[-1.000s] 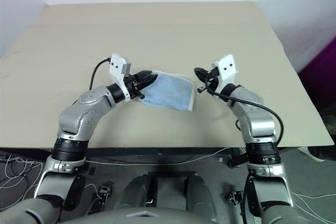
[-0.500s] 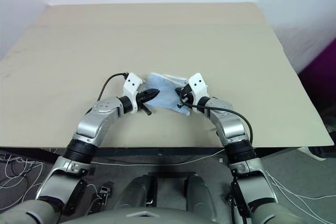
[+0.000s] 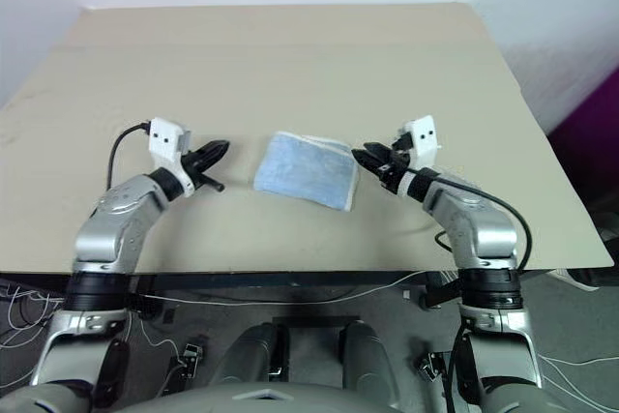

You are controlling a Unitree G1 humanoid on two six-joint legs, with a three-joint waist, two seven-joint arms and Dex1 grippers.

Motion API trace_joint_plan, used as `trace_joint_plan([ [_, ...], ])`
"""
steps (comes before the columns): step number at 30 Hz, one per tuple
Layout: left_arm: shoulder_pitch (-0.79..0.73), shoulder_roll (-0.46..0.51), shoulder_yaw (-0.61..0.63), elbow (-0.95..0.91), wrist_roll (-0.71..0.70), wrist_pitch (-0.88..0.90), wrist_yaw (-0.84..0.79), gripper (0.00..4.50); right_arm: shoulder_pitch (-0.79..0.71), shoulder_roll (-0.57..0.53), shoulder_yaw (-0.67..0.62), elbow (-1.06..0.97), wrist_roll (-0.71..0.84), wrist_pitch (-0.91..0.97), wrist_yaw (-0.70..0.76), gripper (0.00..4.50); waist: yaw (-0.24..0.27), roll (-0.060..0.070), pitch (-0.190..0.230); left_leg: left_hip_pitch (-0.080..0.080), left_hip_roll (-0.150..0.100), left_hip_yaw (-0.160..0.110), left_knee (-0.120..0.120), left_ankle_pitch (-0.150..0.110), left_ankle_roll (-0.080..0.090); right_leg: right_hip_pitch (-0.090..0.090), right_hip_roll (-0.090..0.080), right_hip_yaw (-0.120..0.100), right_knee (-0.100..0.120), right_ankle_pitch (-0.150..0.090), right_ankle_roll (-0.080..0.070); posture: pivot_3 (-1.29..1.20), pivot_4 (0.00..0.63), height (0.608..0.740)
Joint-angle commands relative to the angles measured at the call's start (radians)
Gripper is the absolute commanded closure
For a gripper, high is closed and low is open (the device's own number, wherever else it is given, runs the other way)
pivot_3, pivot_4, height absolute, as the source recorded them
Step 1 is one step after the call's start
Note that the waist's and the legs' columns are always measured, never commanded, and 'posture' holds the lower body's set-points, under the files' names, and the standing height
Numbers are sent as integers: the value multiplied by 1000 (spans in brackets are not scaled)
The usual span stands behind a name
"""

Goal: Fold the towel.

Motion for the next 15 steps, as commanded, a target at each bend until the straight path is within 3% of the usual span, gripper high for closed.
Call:
trace_joint_plan([
  [1, 20, 39, 19, -42, 6, -36, -36, 4360, -15, 26, -53, -20, 136, 185, -26, 1520, 1, 0, 0, 0, 0, 0, 0, 0, 0, 0, -1, 0, 0, 0, 0, 0, 150, 740],
  [5, 65, 58, 14, -64, -4, -47, -70, 4360, -34, 68, -88, 24, 180, 274, -96, 109, -1, 0, 0, 0, 0, 0, 0, 0, 0, 0, -2, 1, 0, 0, 0, 0, 150, 740],
  [15, 122, 28, 20, -115, -10, -44, -53, 4360, -46, 94, -19, 73, 126, 263, -143, 45, -5, 0, 0, 0, 0, 0, 0, 0, 0, 0, -2, 1, 0, 0, 0, 0, 150, 740],
])
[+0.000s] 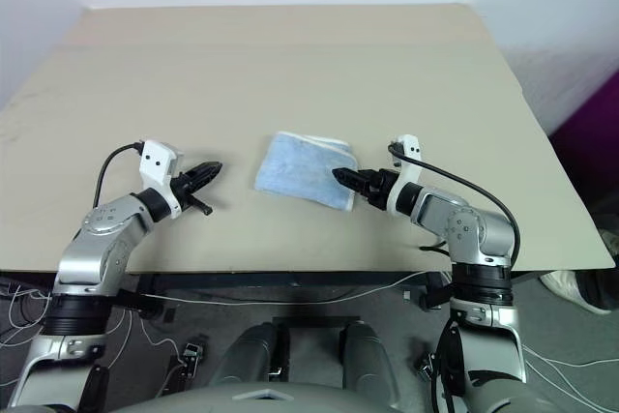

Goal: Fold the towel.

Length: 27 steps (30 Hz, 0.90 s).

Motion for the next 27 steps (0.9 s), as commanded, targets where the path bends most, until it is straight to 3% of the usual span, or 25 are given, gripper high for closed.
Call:
trace_joint_plan([
  [1, 6, -3, 18, -47, -10, -13, 7, 4360, -18, 29, 18, 31, -3, 4, -12, 45, -4, 0, 0, 0, 0, 0, 0, 0, 0, 0, 0, 0, 0, 0, 0, 0, 150, 740],
  [10, -4, -25, -3, -42, 2, -16, 13, 4360, -121, 132, 74, 101, -14, -5, -9, 45, -16, -1, -1, 0, 1, 1, -1, 0, 0, -2, 2, 0, 1, 0, 0, 0, 150, 740],
  [14, 5, -27, -6, -52, 9, -16, 18, 4360, -139, 146, 57, 138, -16, -14, -12, 919, -14, -1, -1, 0, 1, 1, 0, 0, 0, -2, 1, 0, 1, 0, 0, 0, 150, 740],
  [24, 20, -27, -8, -57, 19, -19, 30, 4360, -132, 148, -36, 129, 47, -1, -22, 4290, -2, -1, -1, 0, 1, 1, 0, 0, 0, -1, 1, 0, 1, 0, 0, 0, 150, 740],
  [27, 11, -32, -19, -45, 25, -21, 27, 4360, -122, 151, -85, 94, 90, 6, -41, 4496, 0, -1, 0, 0, 0, 1, 0, 0, 0, -2, 1, 0, 1, 0, 0, 0, 150, 740],
])
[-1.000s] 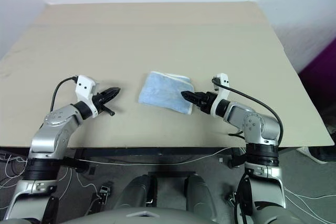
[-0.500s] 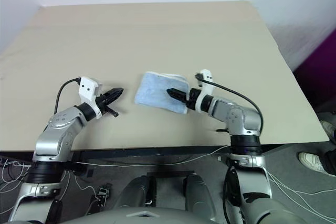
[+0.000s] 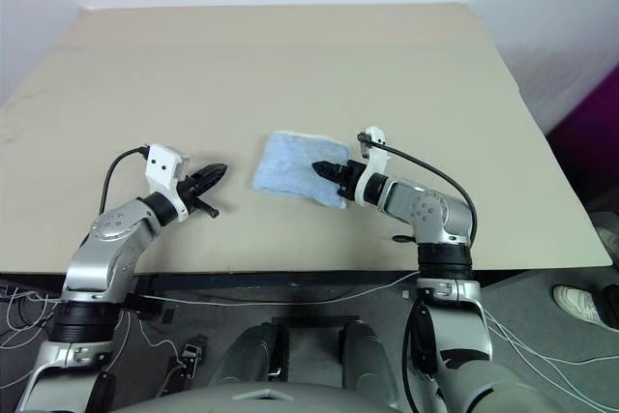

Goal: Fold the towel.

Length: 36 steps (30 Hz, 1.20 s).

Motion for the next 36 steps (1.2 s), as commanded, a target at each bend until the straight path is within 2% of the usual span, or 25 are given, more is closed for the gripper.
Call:
trace_joint_plan([
  [1, -16, -3, -13, -16, 9, -18, -4, 4360, 3, 5, -71, -71, 67, 2, -22, 4496, 1, 0, 0, 0, 0, 0, 0, 0, 0, 0, 0, 0, 0, 0, 0, 0, 150, 740],
  [5, -31, -12, -39, 0, 20, -23, -12, 4360, 22, -14, -170, -143, 119, -8, -84, 4496, 3, 0, 0, 0, 0, 0, 0, 0, 0, 0, 0, 0, 0, 0, 0, 0, 150, 740],
  [9, -70, -31, -71, 44, 30, -32, -26, 4360, 6, -86, -373, -197, 210, -26, -221, 4496, 7, 0, 0, -1, -1, 0, 0, 0, 0, 0, 0, 0, 0, 0, 0, 0, 150, 740],
  [12, -93, -42, -89, 69, 35, -41, -41, 4360, 2, -141, -475, -210, 259, -39, -316, 4496, 7, 0, 0, -1, -2, 0, 0, 0, 0, 0, 0, 0, -1, 0, 0, 0, 150, 740],
  [16, -144, -73, -123, 136, 47, -67, -64, 4360, 44, -196, -635, -194, 240, -60, -570, 4496, 4, 0, 0, -1, 0, 0, 0, 0, 0, 0, 0, 0, 0, 0, 0, 0, 150, 740],
  [21, -183, -115, -156, 184, 62, -90, -80, 4360, 116, -150, -708, -184, 275, 0, -776, 4496, -1, 1, 0, -1, 0, 2, 0, 0, 0, 0, 1, 1, 0, 0, 0, 0, 150, 740],
  [28, -187, -136, -161, 201, 71, -102, -87, 4360, 147, -145, -710, -208, 313, -6, -849, 4496, 1, 2, 0, -1, 0, 3, 0, 0, 1, 0, 2, 2, 1, 0, 0, 0, 150, 740],
  [29, -185, -137, -160, 201, 72, -103, -88, 4360, 149, -147, -710, -209, 320, -9, -853, 3795, 2, 2, 0, -1, 0, 3, 0, 0, 1, 0, 2, 2, 1, 0, 0, 0, 150, 740],
  [36, -172, -145, -159, 195, 72, -102, -88, 4360, 160, -144, -701, -242, 369, -39, -867, 1585, 2, 2, 0, 0, 0, 3, 1, 0, 1, 1, 2, 1, 1, 0, 0, 0, 150, 740],
])
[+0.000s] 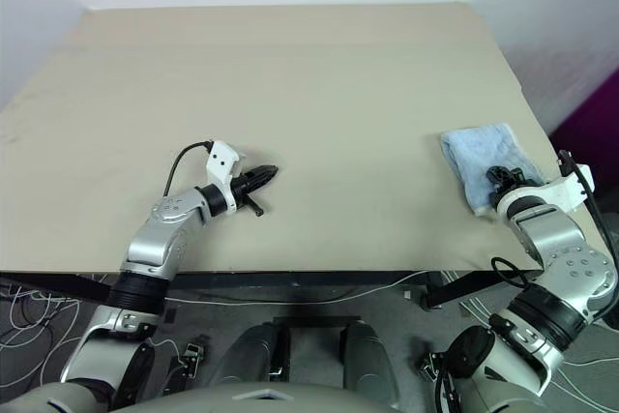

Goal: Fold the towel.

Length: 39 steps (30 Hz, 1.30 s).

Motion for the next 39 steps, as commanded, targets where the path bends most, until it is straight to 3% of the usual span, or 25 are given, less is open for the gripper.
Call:
trace_joint_plan([
  [1, -1, -5, -1, -21, 3, -24, -5, 4360, 5, -11, 1, -66, 43, -30, -14, 1237, 0, 0, 0, 0, 0, 0, 0, 0, 0, 0, 0, 0, 0, 0, 0, 0, 150, 740],
  [5, -12, -14, -7, -3, 5, -28, -12, 4360, 28, -14, 4, -93, 18, -84, -39, 40, 2, 0, 0, 0, 0, 0, 0, 0, 0, 0, 0, 0, 0, 0, 0, 0, 150, 740],
  [10, -32, -23, -13, 28, 9, -38, -27, 4360, 67, -61, 2, -114, -37, -188, -24, 40, 2, 0, 0, 0, 0, 0, 0, 0, 0, 0, 0, 0, 0, 0, 0, 0, 150, 740],
  [17, -52, -24, -3, 60, 6, -56, -27, 4360, 97, -141, 113, -137, -188, -328, 81, 40, -3, 0, 0, 1, 0, 0, 0, 0, 0, 0, 1, 0, 0, 0, 0, 0, 150, 740],
  [24, -72, -33, 59, 84, 8, -88, 65, 4360, 142, -251, 581, -220, -474, -455, 421, 40, -3, 0, 0, 1, 1, 1, 0, 0, 0, 0, 2, 0, 0, 0, 0, 0, 150, 740],
  [27, -65, -45, 84, 71, -7, -84, 97, 4360, 133, -226, 751, -213, -560, -503, 523, 40, -2, 0, 0, 1, 1, 0, 1, 0, 0, 1, 2, 0, 0, 0, 0, 0, 150, 740],
  [31, -46, -36, 87, 45, 7, -87, 119, 4360, 87, -160, 858, -141, -620, -554, 596, 40, 5, 0, 0, 1, 0, -1, 2, 0, 0, 1, 0, -1, 0, 0, 0, 0, 150, 740],
  [39, -27, 1, 122, 27, 31, -82, 189, 4360, 31, -85, 935, -30, -716, -638, 692, 40, 2, -1, 0, 1, 0, -2, 2, 0, 0, 1, 0, -1, 0, 0, 0, 0, 150, 740],
])
